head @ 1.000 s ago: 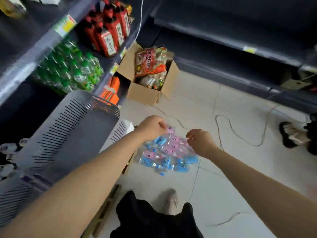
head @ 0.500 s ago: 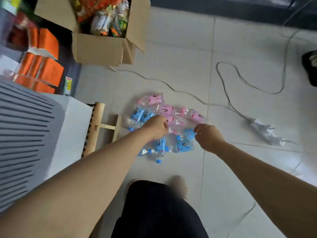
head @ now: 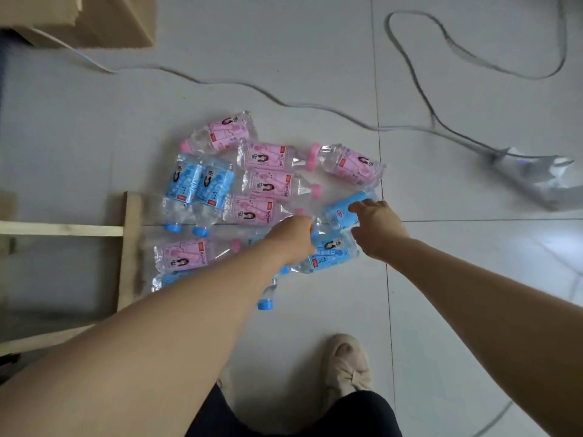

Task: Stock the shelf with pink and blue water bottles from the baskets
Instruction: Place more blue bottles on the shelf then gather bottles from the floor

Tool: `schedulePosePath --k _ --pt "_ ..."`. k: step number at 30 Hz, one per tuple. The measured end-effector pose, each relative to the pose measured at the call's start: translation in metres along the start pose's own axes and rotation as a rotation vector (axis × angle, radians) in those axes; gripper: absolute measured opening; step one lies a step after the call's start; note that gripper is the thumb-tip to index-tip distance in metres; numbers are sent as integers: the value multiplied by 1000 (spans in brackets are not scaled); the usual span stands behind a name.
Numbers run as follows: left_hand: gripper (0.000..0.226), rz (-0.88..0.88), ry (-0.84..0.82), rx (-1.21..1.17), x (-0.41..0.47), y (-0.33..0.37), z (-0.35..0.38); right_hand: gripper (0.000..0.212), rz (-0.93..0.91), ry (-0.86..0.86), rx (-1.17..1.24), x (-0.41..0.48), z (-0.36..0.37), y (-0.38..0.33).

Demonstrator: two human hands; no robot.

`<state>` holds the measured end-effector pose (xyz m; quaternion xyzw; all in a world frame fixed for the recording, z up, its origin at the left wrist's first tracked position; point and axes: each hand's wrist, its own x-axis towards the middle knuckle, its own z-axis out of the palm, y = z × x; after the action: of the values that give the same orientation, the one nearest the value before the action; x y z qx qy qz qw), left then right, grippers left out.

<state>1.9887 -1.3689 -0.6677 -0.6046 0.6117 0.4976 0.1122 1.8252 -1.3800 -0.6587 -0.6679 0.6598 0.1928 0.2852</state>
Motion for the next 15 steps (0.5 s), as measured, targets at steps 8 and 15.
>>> schedulePosePath --k 8,15 --pt "59 24 -92 270 43 -9 46 74 -124 11 -232 53 33 25" --pt "46 29 -110 313 52 -8 48 73 -181 25 -335 77 30 31"
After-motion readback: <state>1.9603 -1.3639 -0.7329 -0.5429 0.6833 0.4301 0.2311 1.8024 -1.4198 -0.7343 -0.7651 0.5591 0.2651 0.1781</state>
